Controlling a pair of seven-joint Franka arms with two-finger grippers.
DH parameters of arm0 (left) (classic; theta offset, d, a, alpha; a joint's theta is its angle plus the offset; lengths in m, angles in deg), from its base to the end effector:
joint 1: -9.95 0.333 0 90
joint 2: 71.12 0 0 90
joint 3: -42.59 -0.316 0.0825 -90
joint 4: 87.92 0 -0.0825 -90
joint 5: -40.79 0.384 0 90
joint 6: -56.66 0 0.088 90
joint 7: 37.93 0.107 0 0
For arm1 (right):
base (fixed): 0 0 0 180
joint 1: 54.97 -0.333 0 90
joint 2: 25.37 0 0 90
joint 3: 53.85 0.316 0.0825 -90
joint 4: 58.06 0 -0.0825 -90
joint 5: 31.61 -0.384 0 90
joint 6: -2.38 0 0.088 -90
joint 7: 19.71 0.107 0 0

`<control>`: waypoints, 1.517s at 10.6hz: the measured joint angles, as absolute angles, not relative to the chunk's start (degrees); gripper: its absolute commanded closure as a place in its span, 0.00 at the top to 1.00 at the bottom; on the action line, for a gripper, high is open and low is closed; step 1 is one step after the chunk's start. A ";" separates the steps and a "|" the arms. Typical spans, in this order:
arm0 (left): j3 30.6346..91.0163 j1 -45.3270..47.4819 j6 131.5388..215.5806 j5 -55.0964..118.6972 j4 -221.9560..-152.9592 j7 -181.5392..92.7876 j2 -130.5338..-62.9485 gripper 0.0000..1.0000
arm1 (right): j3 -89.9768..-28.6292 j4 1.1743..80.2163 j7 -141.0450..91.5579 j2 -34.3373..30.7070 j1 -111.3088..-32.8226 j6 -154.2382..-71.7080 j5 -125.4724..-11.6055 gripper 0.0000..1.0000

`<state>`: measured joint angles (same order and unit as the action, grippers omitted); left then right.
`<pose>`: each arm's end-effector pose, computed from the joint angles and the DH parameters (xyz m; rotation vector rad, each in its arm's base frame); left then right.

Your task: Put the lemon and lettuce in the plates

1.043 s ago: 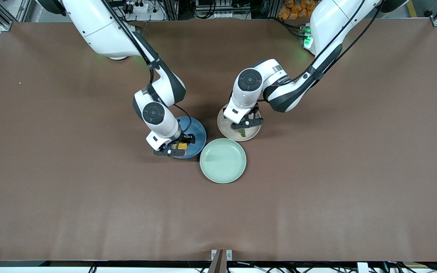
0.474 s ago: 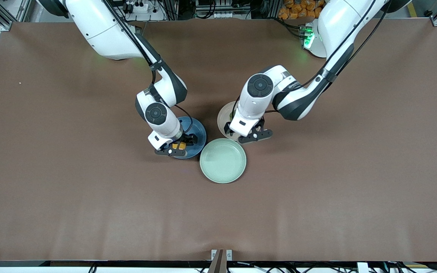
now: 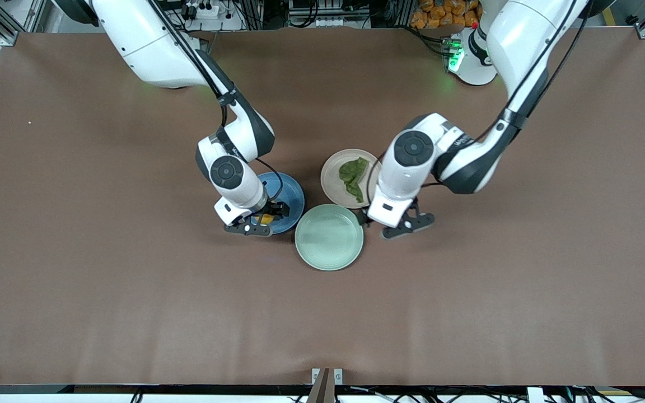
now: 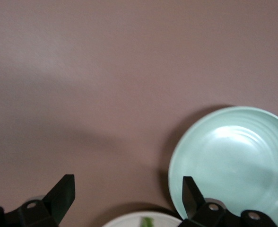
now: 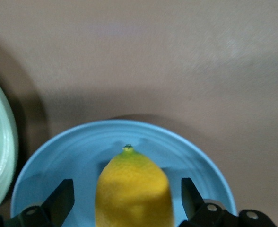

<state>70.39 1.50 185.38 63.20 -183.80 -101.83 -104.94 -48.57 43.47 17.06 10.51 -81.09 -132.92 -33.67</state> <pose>0.5794 -0.3617 0.2970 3.0798 0.5032 0.1274 0.5629 0.3388 0.2052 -3.0864 0.2105 0.1132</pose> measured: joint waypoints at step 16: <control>56.91 4.27 174.21 48.23 -188.43 -60.85 -96.09 1.00 | -48.69 22.30 -3.55 4.42 -61.01 -99.01 -33.86 1.00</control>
